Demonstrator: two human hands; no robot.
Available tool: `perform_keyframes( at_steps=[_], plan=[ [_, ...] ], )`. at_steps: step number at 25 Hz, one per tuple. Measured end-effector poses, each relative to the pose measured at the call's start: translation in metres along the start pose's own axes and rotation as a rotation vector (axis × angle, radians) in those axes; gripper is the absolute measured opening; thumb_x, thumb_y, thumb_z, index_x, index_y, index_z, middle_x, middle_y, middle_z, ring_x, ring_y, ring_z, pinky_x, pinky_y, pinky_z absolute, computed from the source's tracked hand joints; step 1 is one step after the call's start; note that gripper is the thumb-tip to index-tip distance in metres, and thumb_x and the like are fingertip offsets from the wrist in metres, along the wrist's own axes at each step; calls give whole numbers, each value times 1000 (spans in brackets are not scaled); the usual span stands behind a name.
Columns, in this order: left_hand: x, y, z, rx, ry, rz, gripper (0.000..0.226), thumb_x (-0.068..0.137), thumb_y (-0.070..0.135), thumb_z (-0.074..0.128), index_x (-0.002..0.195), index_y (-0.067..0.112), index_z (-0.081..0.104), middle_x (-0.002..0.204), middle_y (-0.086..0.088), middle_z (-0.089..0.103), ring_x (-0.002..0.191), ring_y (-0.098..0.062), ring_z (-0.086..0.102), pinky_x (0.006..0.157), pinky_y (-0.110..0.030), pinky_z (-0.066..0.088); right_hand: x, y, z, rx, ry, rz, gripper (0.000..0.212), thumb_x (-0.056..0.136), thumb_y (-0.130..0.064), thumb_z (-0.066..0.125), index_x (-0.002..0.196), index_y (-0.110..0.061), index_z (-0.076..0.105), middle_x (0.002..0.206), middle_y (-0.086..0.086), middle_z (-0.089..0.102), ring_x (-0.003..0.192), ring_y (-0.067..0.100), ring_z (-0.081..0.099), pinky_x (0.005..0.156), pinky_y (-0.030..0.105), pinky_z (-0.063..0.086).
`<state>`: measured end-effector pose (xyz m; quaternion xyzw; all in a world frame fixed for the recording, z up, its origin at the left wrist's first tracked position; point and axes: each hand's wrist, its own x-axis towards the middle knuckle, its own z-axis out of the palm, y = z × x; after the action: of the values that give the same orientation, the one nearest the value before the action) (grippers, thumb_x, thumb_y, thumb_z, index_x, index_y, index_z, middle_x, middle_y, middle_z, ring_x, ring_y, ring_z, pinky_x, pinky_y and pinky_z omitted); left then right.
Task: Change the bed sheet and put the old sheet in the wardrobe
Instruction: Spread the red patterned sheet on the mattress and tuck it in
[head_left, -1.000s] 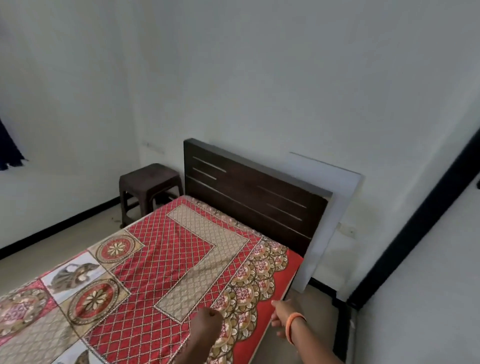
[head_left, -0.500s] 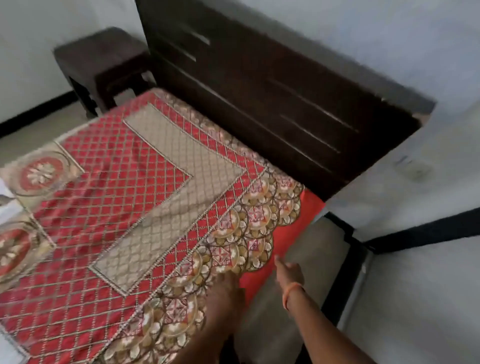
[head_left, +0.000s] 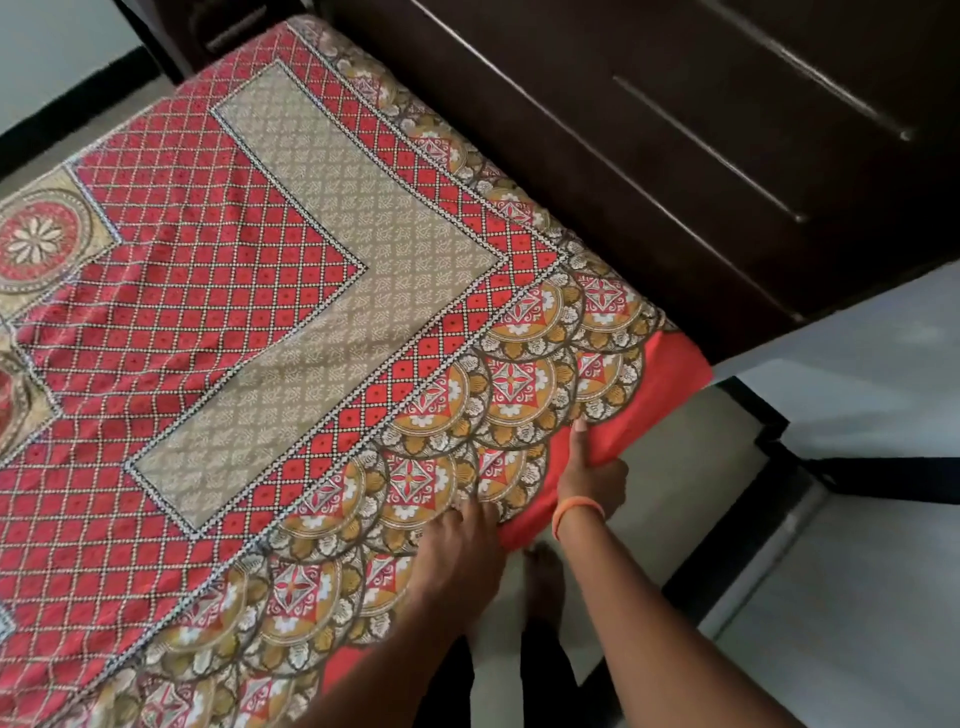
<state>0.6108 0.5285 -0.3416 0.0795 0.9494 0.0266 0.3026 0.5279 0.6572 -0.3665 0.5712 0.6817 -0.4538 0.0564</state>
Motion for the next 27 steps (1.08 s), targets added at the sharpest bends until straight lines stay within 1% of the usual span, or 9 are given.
perform_keyframes(
  at_steps=[2, 8, 12, 15, 17, 19, 22, 24, 27],
  plan=[
    [-4, 9, -3, -20, 14, 53, 29, 101, 25, 35, 127, 14, 41, 120, -8, 53, 101, -27, 59, 83, -40, 52, 7, 1, -6, 3, -28, -119, 60, 91, -55, 55, 101, 3, 65, 101, 21, 68, 92, 37, 65, 68, 31, 40],
    [-13, 34, 5, -17, 8, 97, 28, 104, 22, 29, 128, 13, 41, 116, -8, 54, 97, -27, 61, 69, -38, 48, 35, 24, -41, -94, -237, -240, 48, 97, -47, 50, 78, -4, 63, 75, 14, 61, 80, 34, 62, 61, 28, 32],
    [-6, 51, 15, -11, -76, 205, 29, 100, 22, 38, 122, 11, 52, 110, -9, 62, 93, -30, 68, 50, -30, 43, 49, 31, -35, -64, -194, -57, 65, 76, -66, 64, 92, -4, 59, 91, 16, 65, 85, 37, 66, 73, 47, 55],
    [-2, 69, 13, -148, 100, 370, 16, 94, 21, 50, 99, 13, 63, 85, -5, 67, 66, -27, 68, 40, -23, 30, 53, 7, -53, 36, 93, -5, 38, 87, -14, 63, 120, -3, 49, 125, 21, 53, 108, 39, 58, 91, 42, 49],
    [21, 73, 1, -252, 407, 359, 9, 88, 17, 56, 92, 11, 61, 84, -8, 62, 67, -27, 59, 50, -31, 43, 61, -19, -57, 57, 177, -248, 38, 87, -1, 55, 124, -1, 49, 131, 21, 47, 115, 37, 53, 95, 40, 43],
    [49, 69, -22, -239, 509, 196, 29, 90, 22, 54, 117, 10, 58, 112, -12, 60, 93, -30, 55, 75, -42, 51, 69, -50, -44, 66, 124, -298, 45, 94, -22, 57, 131, -1, 44, 135, 22, 44, 119, 35, 51, 100, 44, 43],
    [85, 63, -39, -136, 389, 125, 65, 96, 45, 46, 151, 15, 29, 157, -16, 28, 142, -38, 27, 115, -51, 29, 90, -77, -26, 150, 9, 131, 79, 93, -64, 41, 142, -3, 33, 144, 22, 43, 128, 39, 47, 103, 50, 40],
    [95, 66, -27, -70, 300, 167, 81, 96, 57, 38, 157, 12, 9, 163, -19, 4, 150, -41, 1, 121, -55, 9, 100, -83, -26, 69, 0, 70, 75, 96, -62, 34, 140, -1, 37, 139, 21, 50, 124, 36, 53, 97, 43, 44],
    [95, 81, -7, -40, 326, 112, 91, 93, 64, 32, 157, 7, 2, 162, -24, -6, 149, -44, -9, 120, -58, 1, 114, -79, -40, -29, 39, -133, 52, 106, -39, 29, 131, 1, 50, 133, 18, 56, 122, 31, 55, 90, 33, 43]
  ],
)
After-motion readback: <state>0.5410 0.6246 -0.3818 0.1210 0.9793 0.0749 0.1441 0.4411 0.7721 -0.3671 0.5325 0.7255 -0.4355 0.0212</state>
